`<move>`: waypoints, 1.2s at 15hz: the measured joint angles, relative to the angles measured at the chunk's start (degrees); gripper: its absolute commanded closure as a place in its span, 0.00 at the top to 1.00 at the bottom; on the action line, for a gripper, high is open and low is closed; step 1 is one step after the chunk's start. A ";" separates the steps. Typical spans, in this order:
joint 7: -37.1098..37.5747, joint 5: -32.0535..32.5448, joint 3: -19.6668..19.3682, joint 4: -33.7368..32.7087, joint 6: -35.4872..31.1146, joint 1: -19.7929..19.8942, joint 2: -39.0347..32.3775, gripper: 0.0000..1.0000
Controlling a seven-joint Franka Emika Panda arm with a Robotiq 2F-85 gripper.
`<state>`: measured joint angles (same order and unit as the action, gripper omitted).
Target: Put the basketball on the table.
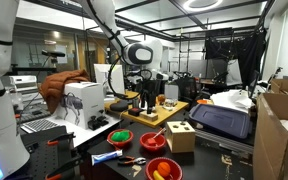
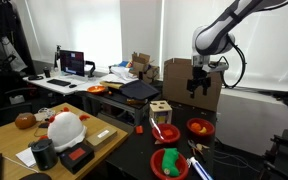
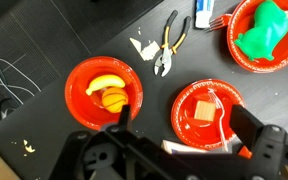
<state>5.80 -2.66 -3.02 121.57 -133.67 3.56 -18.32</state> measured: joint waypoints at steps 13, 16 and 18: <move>3.97 -2.01 -1.57 -0.65 -2.66 0.87 -3.46 1.00; 5.14 -3.71 -1.67 -1.42 -4.16 1.42 -6.81 1.00; 6.14 -4.25 -2.00 -2.59 -4.45 1.47 -9.06 1.00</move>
<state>11.94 -6.92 -5.02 118.98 -138.12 5.02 -27.38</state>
